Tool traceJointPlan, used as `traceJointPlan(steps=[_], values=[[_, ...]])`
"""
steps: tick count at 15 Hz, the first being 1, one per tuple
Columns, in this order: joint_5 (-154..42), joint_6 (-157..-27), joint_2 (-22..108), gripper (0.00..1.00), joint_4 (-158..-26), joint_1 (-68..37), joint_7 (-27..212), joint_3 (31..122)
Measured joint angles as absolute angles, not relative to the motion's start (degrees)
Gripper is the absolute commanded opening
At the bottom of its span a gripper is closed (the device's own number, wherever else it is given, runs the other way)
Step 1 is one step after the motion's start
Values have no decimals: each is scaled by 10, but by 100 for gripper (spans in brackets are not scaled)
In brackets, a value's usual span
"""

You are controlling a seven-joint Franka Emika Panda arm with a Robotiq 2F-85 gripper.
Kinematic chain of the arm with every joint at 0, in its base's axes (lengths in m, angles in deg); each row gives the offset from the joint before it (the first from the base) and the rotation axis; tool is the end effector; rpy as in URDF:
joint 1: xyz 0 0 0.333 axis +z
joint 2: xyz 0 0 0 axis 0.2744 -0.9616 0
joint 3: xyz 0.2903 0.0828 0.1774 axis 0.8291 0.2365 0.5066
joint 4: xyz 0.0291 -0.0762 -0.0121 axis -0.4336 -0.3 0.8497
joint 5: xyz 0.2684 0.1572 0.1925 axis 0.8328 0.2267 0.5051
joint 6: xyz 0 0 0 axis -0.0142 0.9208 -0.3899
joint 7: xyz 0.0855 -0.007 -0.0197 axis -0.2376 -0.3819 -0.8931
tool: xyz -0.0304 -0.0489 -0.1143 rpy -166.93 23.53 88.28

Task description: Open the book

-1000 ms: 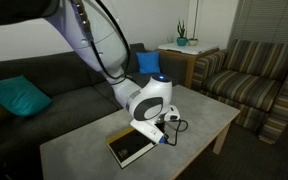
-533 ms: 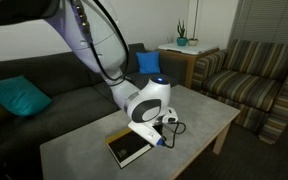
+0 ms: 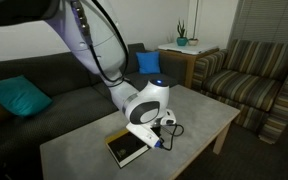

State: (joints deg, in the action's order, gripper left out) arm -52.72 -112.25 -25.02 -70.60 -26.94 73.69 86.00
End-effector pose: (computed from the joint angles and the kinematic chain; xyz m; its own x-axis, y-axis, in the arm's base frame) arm 0.6614 -0.0747 -0.1339 0.9985 0.0542 0.0093 0.0548 -0.9932 -0.1029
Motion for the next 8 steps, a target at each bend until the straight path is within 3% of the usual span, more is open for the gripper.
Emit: traceJointPlan(steps=[8], values=[[-527,-1121,-250,0,-711,-275,709,878]])
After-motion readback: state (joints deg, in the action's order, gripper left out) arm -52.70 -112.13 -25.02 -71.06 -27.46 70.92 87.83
